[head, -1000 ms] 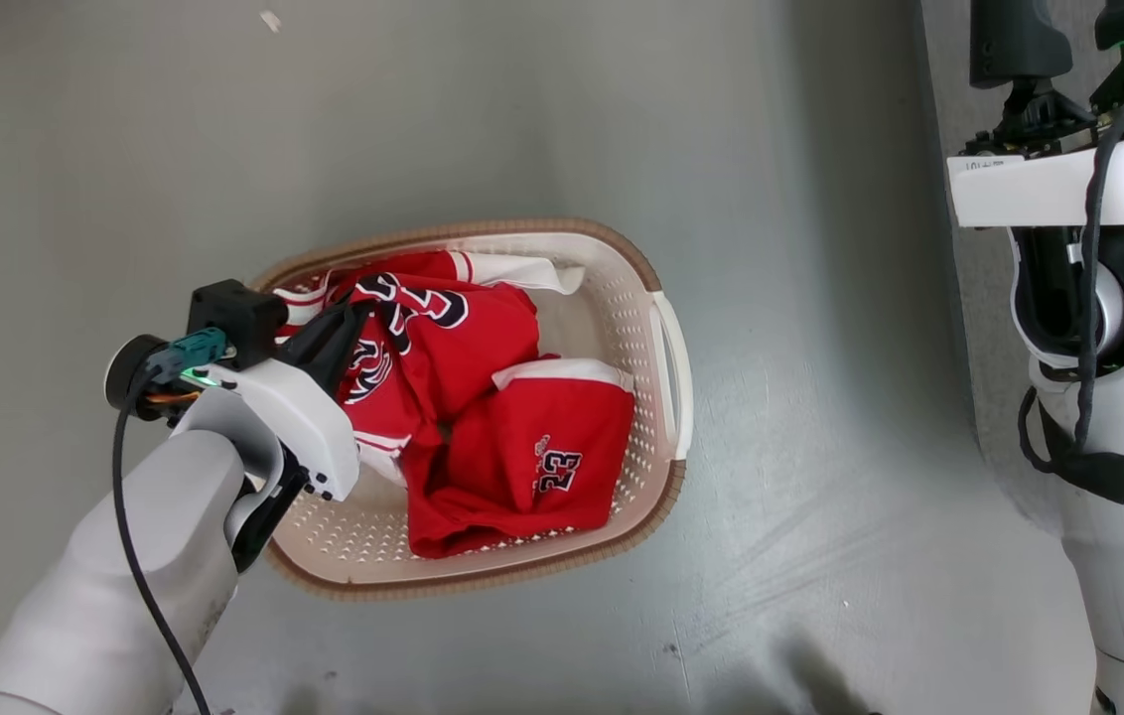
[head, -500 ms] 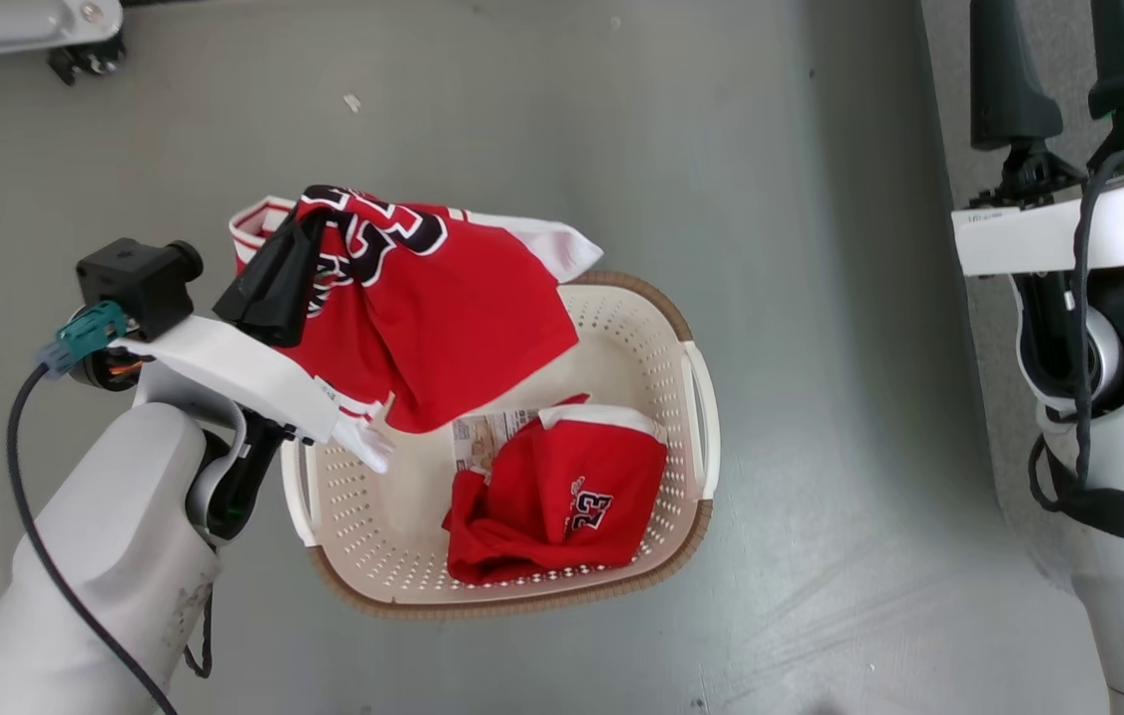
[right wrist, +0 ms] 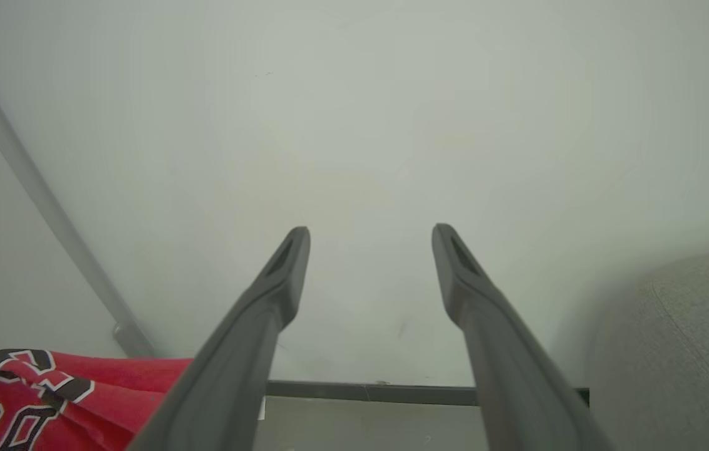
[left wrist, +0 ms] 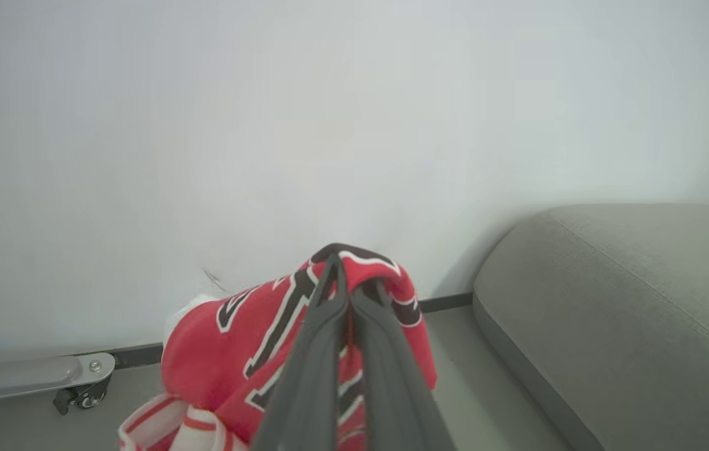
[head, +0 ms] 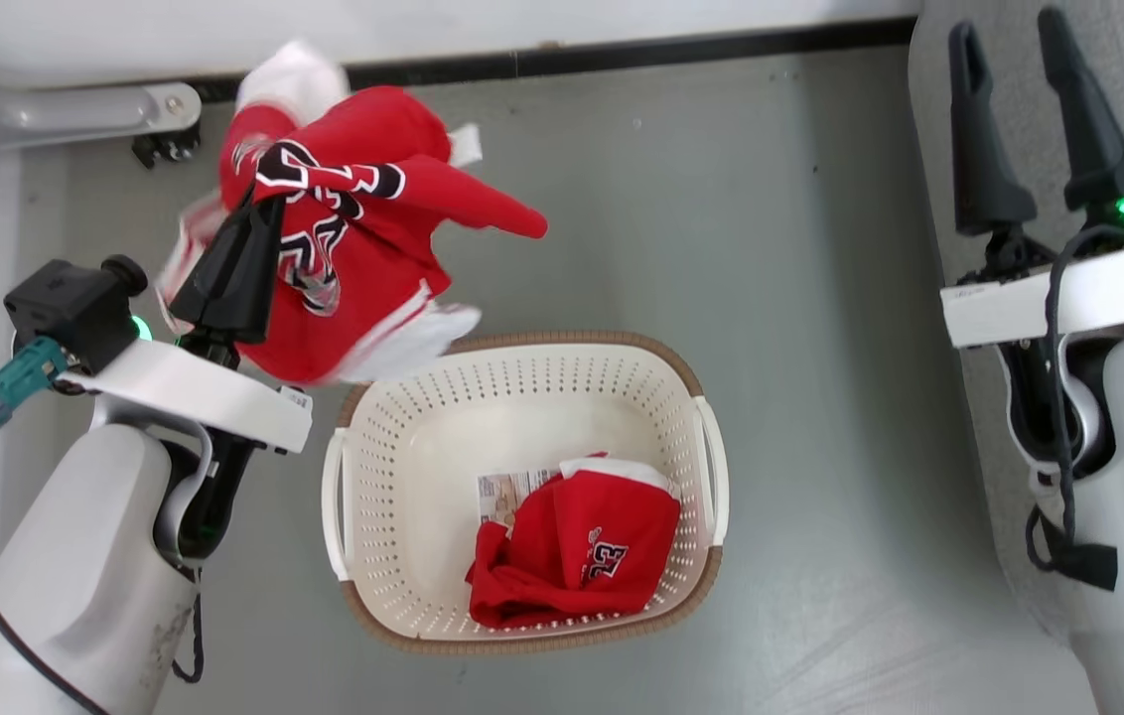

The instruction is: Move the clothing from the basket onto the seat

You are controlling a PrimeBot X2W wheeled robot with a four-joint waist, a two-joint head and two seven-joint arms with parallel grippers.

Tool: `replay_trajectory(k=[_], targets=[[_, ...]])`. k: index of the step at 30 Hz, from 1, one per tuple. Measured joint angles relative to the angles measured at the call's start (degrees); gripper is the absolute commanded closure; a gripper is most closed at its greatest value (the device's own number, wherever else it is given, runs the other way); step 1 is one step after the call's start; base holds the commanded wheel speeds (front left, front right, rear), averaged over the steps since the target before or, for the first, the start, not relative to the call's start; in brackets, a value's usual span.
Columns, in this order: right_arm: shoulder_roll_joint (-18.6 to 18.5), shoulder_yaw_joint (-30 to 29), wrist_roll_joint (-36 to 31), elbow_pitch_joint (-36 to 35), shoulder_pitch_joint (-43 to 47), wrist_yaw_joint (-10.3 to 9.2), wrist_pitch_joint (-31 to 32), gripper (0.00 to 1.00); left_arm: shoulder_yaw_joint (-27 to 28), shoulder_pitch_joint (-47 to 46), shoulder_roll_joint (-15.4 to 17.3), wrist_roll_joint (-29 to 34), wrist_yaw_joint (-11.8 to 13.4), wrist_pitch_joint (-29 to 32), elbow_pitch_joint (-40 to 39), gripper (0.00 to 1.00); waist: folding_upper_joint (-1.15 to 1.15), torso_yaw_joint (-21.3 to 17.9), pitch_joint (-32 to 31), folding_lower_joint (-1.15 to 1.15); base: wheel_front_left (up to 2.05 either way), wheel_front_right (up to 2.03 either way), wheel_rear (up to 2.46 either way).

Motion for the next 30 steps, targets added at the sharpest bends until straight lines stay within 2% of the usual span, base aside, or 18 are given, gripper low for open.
replay_trajectory(k=[15, 30], targets=[[0.04, 0.29, 0.07, 2.44, 6.62, 0.00, 0.01, 0.00, 3.81, 4.27, 0.21, 5.06, -0.09, -0.15, -9.34, 1.00, 0.00, 0.68, -7.40, 0.00, 0.00, 0.00, 0.00], [0.05, 1.08, 1.14, 4.00, 12.44, 0.00, 0.01, 0.00, 4.34, 5.44, 2.63, 8.13, -0.16, -0.15, -15.00, 1.00, 0.00, 1.02, -13.62, 0.00, 0.00, 0.00, 0.00]])
